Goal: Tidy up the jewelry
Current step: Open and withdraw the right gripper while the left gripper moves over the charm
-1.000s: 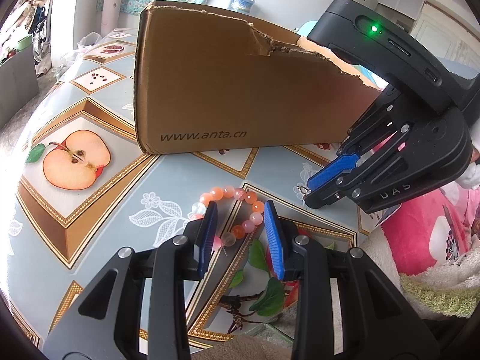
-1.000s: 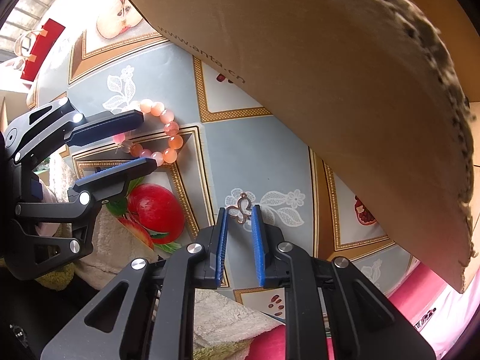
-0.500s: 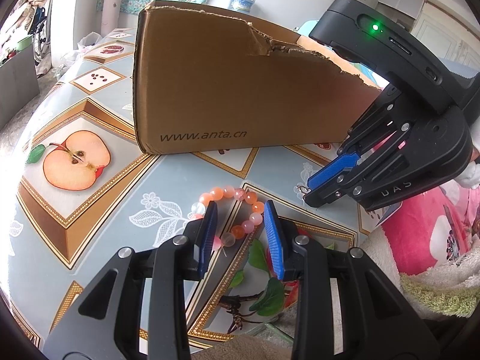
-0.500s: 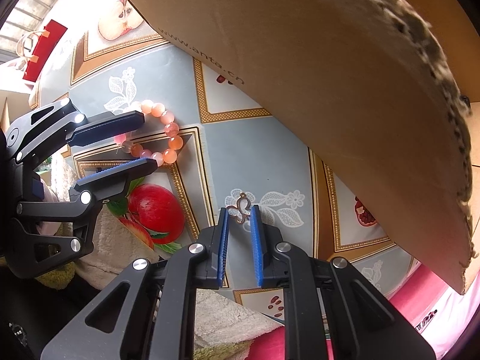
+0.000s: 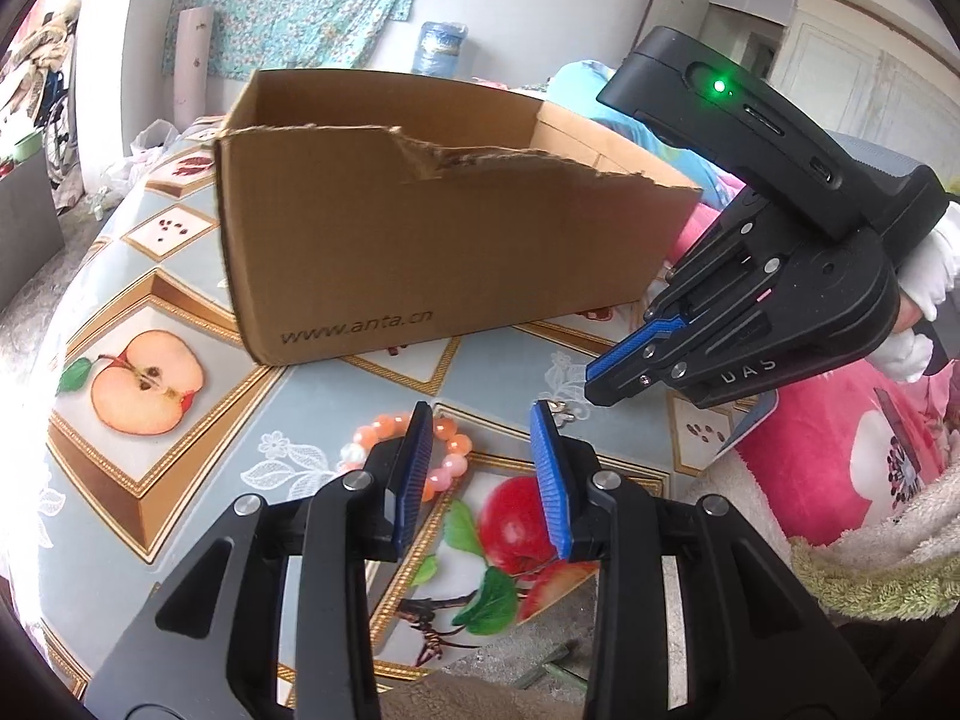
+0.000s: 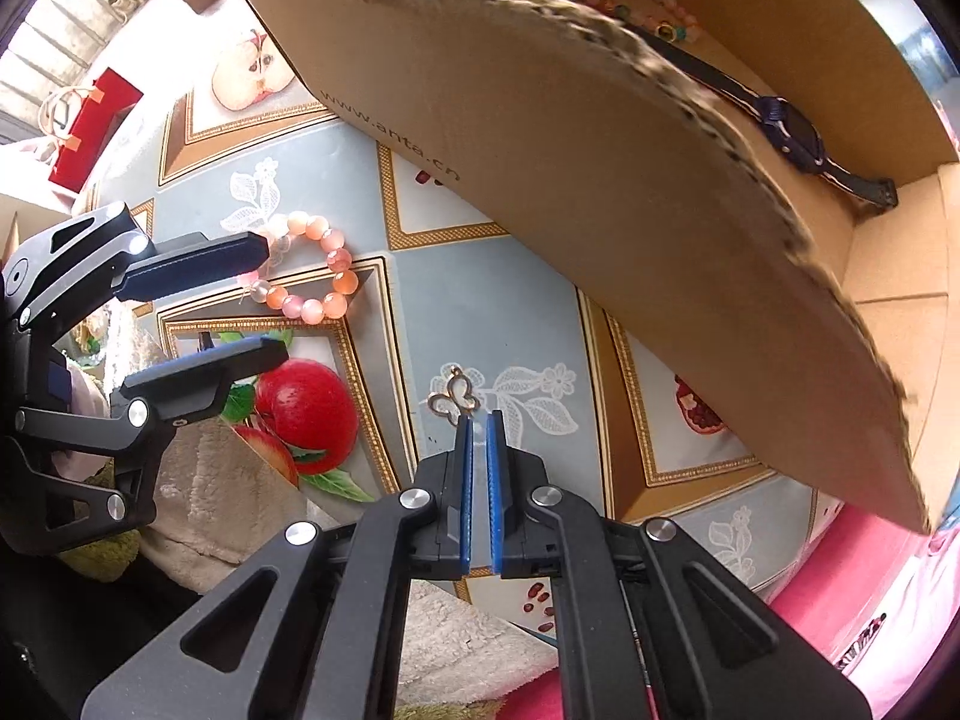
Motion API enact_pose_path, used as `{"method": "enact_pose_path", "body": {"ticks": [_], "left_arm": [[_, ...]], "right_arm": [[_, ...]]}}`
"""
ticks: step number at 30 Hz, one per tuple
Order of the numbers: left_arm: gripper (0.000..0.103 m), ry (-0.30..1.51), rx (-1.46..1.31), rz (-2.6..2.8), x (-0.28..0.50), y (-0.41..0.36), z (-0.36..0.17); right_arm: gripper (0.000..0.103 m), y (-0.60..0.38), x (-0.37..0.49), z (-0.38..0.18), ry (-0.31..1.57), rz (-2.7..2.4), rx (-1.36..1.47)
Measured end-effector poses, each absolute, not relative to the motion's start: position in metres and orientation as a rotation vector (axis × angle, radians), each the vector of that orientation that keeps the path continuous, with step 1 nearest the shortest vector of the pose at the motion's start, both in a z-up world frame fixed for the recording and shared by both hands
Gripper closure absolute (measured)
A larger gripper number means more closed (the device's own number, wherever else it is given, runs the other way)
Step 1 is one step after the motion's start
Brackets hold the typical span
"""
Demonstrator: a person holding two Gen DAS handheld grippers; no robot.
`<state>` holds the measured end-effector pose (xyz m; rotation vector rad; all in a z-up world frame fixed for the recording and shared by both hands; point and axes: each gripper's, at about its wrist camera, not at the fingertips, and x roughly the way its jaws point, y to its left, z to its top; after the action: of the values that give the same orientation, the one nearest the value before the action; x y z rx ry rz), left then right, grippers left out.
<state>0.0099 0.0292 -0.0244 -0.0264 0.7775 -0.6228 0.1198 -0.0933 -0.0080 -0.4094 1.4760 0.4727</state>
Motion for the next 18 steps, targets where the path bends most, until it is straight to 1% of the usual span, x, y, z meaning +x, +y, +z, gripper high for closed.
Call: {"method": "enact_pose_path", "body": {"ticks": [5, 7, 8, 18], "left_arm": [[0.071, 0.774, 0.080, -0.698, 0.000, -0.009, -0.027], [0.071, 0.770, 0.128, -0.699, 0.001, -0.019, -0.029], [0.071, 0.771, 0.154, -0.694, 0.004, -0.022, -0.031], [0.071, 0.835, 0.343, -0.689, 0.023, -0.042, -0.040]], "right_arm": [[0.096, -0.131, 0.093, -0.001, 1.408, 0.482, -0.282], [0.092, -0.143, 0.085, 0.001, 1.384, 0.499, -0.240], [0.091, -0.148, 0.082, 0.002, 1.374, 0.510, -0.220], [0.091, -0.193, 0.065, 0.009, 1.272, 0.612, -0.139]]}}
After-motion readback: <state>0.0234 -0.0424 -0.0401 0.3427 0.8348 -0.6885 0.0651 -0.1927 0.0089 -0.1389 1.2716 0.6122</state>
